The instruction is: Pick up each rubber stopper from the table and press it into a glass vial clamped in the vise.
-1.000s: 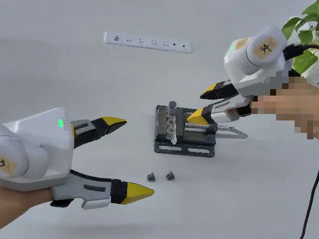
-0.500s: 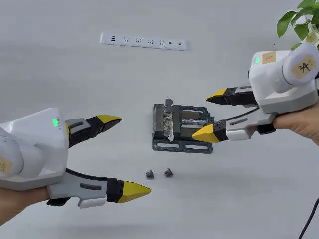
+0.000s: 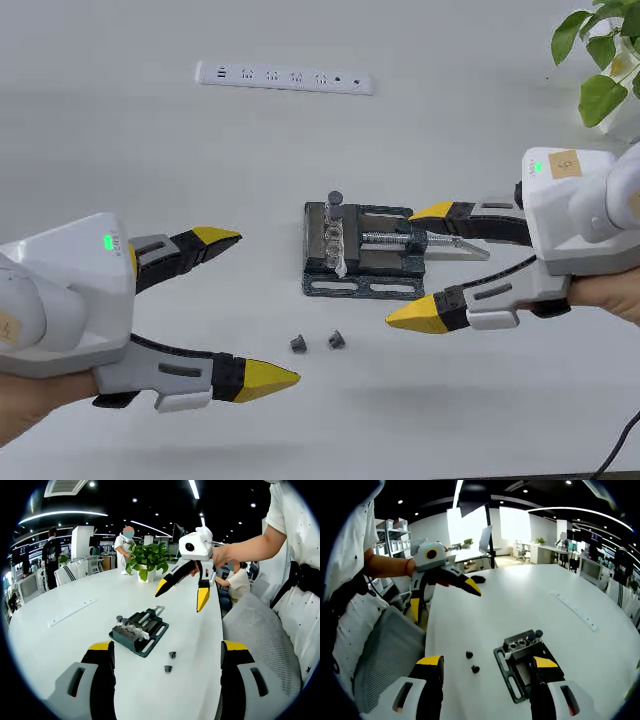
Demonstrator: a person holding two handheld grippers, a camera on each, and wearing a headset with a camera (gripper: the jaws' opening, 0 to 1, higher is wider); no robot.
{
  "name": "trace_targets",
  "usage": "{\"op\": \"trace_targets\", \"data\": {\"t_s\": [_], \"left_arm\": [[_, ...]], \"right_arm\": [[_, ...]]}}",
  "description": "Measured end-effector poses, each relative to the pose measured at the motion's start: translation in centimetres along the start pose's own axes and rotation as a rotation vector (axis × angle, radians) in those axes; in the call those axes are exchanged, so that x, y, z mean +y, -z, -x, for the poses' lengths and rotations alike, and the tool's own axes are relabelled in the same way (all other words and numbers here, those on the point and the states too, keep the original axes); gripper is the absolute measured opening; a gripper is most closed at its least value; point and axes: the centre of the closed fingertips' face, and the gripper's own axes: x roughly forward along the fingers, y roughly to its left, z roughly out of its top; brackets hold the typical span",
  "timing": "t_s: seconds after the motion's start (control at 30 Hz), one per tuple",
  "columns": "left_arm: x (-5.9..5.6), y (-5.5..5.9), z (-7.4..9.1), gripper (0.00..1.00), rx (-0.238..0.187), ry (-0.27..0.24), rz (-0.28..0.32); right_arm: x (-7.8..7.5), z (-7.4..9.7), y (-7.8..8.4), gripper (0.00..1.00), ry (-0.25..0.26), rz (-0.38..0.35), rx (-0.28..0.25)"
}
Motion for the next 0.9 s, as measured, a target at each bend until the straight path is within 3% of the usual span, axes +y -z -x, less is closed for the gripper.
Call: {"op": "trace_targets", "data": {"t_s": [0.5, 0.9], "left_arm": [[0.0, 0.1, -0.1, 0.87, 0.005, 0.0, 0.002], [-0.1, 0.5, 0.0, 0.86, 0.011, -0.003, 0.011]], "right_arm": [[1.7, -0.9, 3.3, 0.58, -0.058, 0.04, 0.017], [2.4, -2.7, 4.7, 0.49, -0.114, 0.07, 0.048]]}}
